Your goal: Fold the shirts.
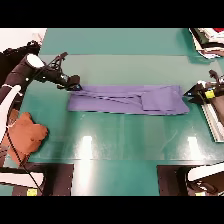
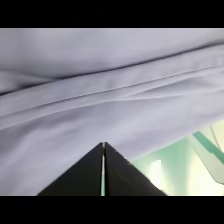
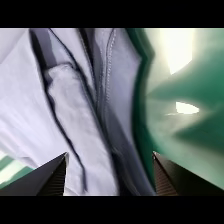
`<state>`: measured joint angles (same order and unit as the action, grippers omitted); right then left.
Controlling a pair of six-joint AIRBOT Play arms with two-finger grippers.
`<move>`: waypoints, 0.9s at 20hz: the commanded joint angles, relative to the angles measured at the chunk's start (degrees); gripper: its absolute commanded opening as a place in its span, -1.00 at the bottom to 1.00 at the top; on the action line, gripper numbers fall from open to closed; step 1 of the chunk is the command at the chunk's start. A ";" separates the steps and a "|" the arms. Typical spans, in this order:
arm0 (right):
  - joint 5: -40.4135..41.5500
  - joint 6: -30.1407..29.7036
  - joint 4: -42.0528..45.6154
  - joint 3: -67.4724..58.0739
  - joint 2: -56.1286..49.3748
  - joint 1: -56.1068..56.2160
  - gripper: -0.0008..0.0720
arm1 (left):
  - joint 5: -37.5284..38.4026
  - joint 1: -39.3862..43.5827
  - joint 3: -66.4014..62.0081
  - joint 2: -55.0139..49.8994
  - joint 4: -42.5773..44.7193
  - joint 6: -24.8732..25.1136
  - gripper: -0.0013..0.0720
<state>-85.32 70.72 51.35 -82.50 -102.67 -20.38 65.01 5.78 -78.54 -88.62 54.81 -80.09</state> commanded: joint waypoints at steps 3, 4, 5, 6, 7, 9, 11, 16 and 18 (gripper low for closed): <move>1.99 -2.89 -3.82 1.84 -4.07 4.11 0.64 | -4.79 6.71 -0.09 -0.57 -0.42 -2.23 -0.90; 2.78 -3.69 -3.96 1.66 -3.91 5.20 0.51 | -5.92 7.65 -0.09 -0.79 -0.46 -2.69 -0.90; 2.78 -3.80 -3.89 1.01 -3.91 6.12 0.38 | -7.32 8.52 -0.09 -0.92 -0.46 -2.91 -0.90; 2.12 -3.96 -3.85 -0.11 -3.91 7.15 0.21 | -9.09 9.53 -0.28 -1.22 -0.72 -3.69 -0.90; 0.98 -5.03 -3.82 -1.44 -3.91 7.98 -0.18 | -10.51 10.54 -0.98 -1.92 -0.92 -3.98 -0.90; -2.23 -6.03 -3.82 -4.94 -3.89 9.42 -0.75 | -12.07 12.52 -3.10 -3.74 -1.11 -4.00 -0.90; -5.99 -6.08 -3.89 -9.53 -3.02 10.75 -0.93 | -11.91 14.51 -6.56 -6.62 -1.20 -4.20 -0.90; -6.14 -1.77 -10.67 -17.77 5.62 14.95 -0.93 | -12.41 18.86 -14.60 -14.93 -1.25 -5.62 -0.90; -6.05 -0.42 -13.75 -21.84 7.69 17.94 -0.93 | -11.80 20.33 -17.35 -18.47 -1.27 -6.86 -0.90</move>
<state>-91.02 68.18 42.48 -99.35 -98.35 -5.58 53.10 23.97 -92.01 -102.65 53.60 -85.54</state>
